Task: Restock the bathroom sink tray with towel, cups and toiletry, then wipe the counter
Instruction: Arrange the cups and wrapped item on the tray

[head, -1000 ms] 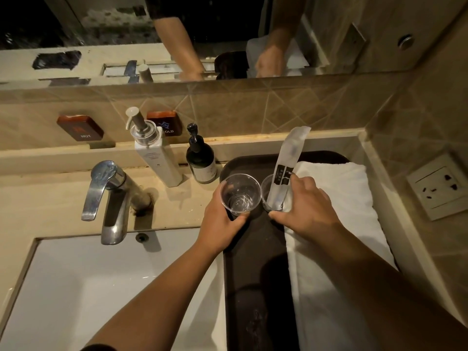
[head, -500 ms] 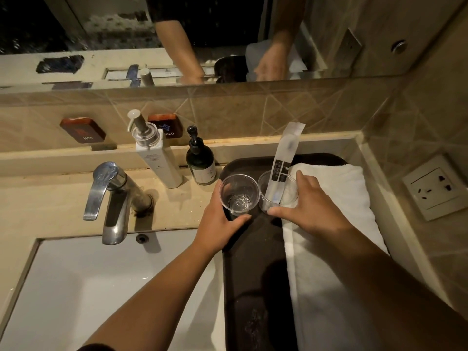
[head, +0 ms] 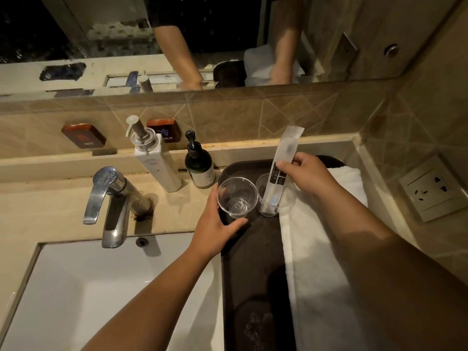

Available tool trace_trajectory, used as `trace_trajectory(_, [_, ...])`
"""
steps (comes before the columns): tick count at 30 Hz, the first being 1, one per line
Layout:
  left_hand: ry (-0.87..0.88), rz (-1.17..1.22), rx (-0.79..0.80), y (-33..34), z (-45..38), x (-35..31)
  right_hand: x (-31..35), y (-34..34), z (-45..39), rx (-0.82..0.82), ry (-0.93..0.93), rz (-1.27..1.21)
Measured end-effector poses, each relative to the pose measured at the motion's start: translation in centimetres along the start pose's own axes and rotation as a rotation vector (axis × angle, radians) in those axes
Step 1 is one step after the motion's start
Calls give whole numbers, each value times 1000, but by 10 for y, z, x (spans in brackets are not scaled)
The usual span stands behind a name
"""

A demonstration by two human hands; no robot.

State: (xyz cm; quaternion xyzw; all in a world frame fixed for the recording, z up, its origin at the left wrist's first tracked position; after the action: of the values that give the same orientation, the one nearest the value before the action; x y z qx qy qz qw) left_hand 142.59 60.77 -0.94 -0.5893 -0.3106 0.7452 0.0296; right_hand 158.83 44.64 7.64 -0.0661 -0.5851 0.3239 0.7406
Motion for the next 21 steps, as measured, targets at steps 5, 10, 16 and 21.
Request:
trace_trajectory(5, [-9,-14,-5,-7,4,-2,-3,1,0,0,-24,26])
trace_trajectory(10, [-19,-11,2,-16,15,-4,-1,-9,20,20,-120,21])
trace_trajectory(16, [-41,-26,13,-30,36,-8,27,-31,58,31,-266,0])
trace_trajectory(21, [16,-63,-22,-47,77,-28,58,-56,117,-35,-332,-60])
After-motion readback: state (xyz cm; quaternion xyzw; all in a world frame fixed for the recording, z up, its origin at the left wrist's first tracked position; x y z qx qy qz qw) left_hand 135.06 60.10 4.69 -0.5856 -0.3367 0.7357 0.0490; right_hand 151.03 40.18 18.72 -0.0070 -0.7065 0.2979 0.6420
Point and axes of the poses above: each hand's wrist, its own z-axis away from the middle knuckle, its own y-axis out of the palm, x = y × z, the point moved 1 cm from there along -z, towards the middle knuckle, and after that the axes turned 1 degree about -x, right-handed, at the moved point
